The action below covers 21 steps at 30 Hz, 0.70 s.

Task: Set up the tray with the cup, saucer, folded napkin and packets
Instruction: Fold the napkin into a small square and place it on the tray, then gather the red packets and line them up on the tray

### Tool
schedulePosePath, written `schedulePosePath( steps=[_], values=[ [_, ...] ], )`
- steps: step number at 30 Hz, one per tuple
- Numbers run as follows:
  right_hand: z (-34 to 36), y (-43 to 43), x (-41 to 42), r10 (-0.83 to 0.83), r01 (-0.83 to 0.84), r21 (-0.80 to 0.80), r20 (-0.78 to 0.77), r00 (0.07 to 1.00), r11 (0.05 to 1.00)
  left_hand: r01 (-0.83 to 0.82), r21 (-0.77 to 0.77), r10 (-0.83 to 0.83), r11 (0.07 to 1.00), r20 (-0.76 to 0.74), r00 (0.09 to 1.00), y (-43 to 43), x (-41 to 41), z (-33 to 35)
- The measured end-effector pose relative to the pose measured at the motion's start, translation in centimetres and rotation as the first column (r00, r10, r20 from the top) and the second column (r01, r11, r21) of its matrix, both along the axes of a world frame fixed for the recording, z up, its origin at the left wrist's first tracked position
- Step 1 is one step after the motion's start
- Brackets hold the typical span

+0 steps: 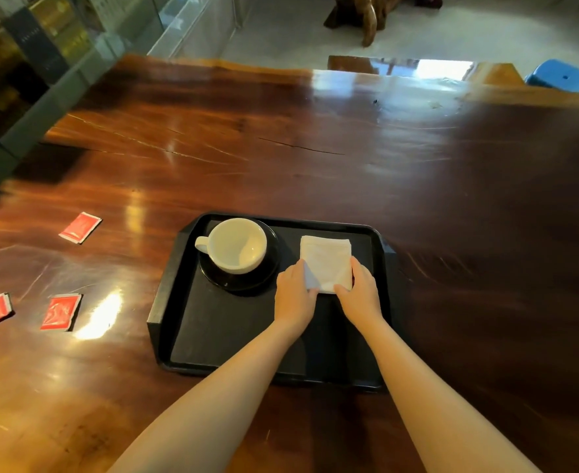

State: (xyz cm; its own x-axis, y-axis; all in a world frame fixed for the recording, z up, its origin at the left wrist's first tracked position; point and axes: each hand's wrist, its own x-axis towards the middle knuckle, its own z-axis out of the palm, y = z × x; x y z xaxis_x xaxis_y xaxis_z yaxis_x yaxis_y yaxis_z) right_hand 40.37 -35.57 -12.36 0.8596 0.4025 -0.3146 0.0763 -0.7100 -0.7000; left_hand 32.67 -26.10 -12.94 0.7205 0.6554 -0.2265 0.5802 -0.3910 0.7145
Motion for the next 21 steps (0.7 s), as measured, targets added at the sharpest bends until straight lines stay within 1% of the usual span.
schedulePosePath(
  steps=[3, 5, 7, 9, 10, 12, 14, 18, 21],
  values=[
    [0.8, 0.1, 0.0, 0.013, -0.013, 0.015, -0.008, 1.000, 1.000, 0.015, -0.022, -0.015, 1.000, 0.019, 1.000, 0.2, -0.2, 0.8],
    [1.8, -0.1, 0.1, 0.024, -0.024, -0.035, -0.004, 1.000, 0.999, 0.050, -0.015, -0.050, 0.999, 0.020, 0.999, 0.5, -0.3, 1.9],
    [3.1, -0.3, 0.4, 0.052, -0.055, -0.109, -0.028, 0.998, 0.992, 0.140, 0.022, -0.140, 0.990, -0.017, 0.990, 1.1, -0.3, 3.6],
    [4.6, -0.3, 1.1, 0.128, -0.139, -0.201, -0.068, 0.989, 0.970, 0.278, 0.066, -0.272, 0.958, -0.094, 0.958, 2.2, 0.1, 5.7],
    [5.5, -0.1, 1.5, 0.192, -0.208, -0.262, -0.085, 0.978, 0.942, 0.336, 0.082, -0.323, 0.938, -0.136, 0.936, 2.9, 0.3, 6.9],
    [7.6, 0.6, 2.2, 0.322, -0.344, -0.385, -0.122, 0.939, 0.856, 0.409, 0.113, -0.382, 0.906, -0.200, 0.902, 4.3, 0.5, 9.2],
    [9.8, 1.6, 2.5, 0.399, -0.433, -0.448, -0.173, 0.900, 0.782, 0.453, 0.129, -0.411, 0.882, -0.260, 0.874, 5.8, 0.1, 11.5],
    [13.6, 4.4, 2.1, 0.545, -0.566, -0.476, -0.197, 0.815, 0.673, 0.535, 0.098, -0.453, 0.839, -0.420, 0.787, 9.3, -2.1, 15.2],
    [15.7, 7.0, 1.1, 0.633, -0.639, -0.456, -0.191, 0.750, 0.619, 0.504, 0.129, -0.395, 0.854, -0.470, 0.789, 12.4, -4.4, 17.4]
  ],
)
